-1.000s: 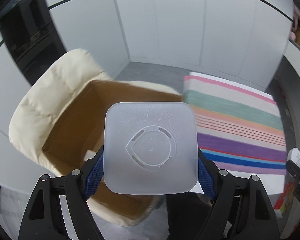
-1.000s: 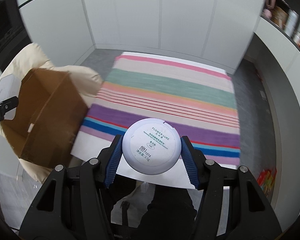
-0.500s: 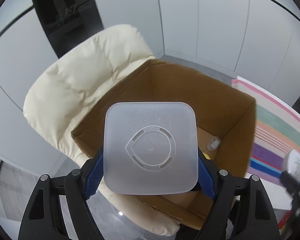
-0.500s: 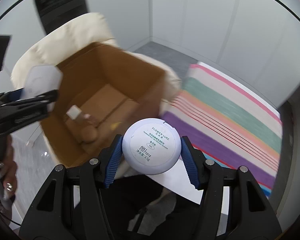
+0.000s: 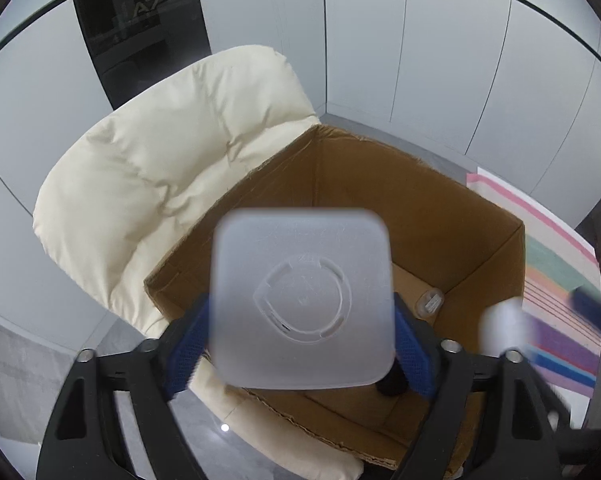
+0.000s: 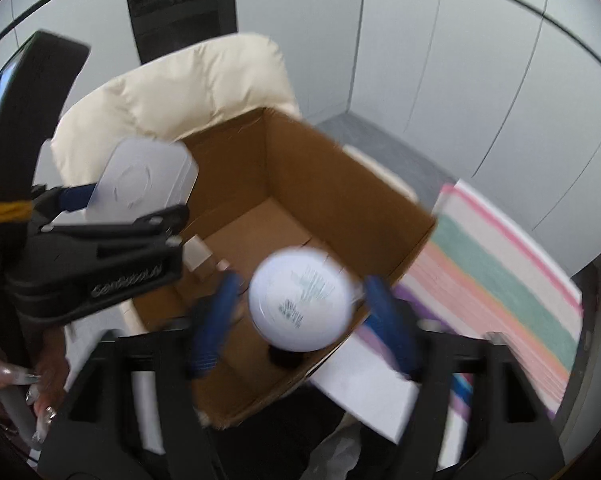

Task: Organize objects

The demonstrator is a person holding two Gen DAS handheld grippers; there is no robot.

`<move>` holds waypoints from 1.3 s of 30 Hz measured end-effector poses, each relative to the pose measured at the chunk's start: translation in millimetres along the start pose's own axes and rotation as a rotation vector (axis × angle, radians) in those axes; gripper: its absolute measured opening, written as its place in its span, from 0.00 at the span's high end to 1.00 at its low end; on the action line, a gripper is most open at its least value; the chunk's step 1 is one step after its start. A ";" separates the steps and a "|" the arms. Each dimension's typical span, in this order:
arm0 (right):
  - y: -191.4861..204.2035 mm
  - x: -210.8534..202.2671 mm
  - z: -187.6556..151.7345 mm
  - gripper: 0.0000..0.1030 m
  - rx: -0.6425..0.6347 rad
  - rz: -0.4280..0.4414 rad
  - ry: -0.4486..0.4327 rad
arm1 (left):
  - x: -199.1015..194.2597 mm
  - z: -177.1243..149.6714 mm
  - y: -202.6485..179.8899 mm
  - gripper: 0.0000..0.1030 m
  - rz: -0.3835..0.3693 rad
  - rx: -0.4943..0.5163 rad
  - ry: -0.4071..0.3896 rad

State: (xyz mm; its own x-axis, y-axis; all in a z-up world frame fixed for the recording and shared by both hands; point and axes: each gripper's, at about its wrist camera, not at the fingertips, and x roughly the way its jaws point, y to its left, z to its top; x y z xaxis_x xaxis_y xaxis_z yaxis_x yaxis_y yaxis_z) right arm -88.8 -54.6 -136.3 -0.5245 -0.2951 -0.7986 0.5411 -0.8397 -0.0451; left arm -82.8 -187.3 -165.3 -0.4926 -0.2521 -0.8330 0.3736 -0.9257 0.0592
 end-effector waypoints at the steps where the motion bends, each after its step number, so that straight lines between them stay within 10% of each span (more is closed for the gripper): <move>1: -1.6 -0.5 1.0 0.00 0.006 -0.019 -0.010 | 0.5 1.2 1.1 0.01 0.004 -0.004 0.006; 18: -41.0 -19.1 -9.5 0.00 0.119 -0.129 0.083 | -19.3 1.7 -1.4 0.00 -0.025 -0.026 0.070; 26: -80.8 -134.4 -24.1 0.00 0.404 -0.213 -0.003 | -118.1 8.8 -46.3 0.00 -0.140 0.182 0.015; 30: -101.2 -190.3 -42.0 0.00 0.618 -0.246 0.015 | -161.4 10.2 -62.0 0.00 -0.101 0.255 0.115; 39: -71.5 -241.4 -63.9 0.01 0.620 -0.267 0.105 | -216.0 -8.7 -65.9 0.00 -0.154 0.310 0.171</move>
State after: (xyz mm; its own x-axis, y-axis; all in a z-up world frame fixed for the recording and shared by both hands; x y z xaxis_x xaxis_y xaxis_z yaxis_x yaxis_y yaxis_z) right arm 41.1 105.8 21.4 -0.5042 -0.0216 -0.8633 -0.0911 -0.9928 0.0781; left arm 5.8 -69.5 5.9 -0.3766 -0.0774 -0.9231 0.0371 -0.9970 0.0684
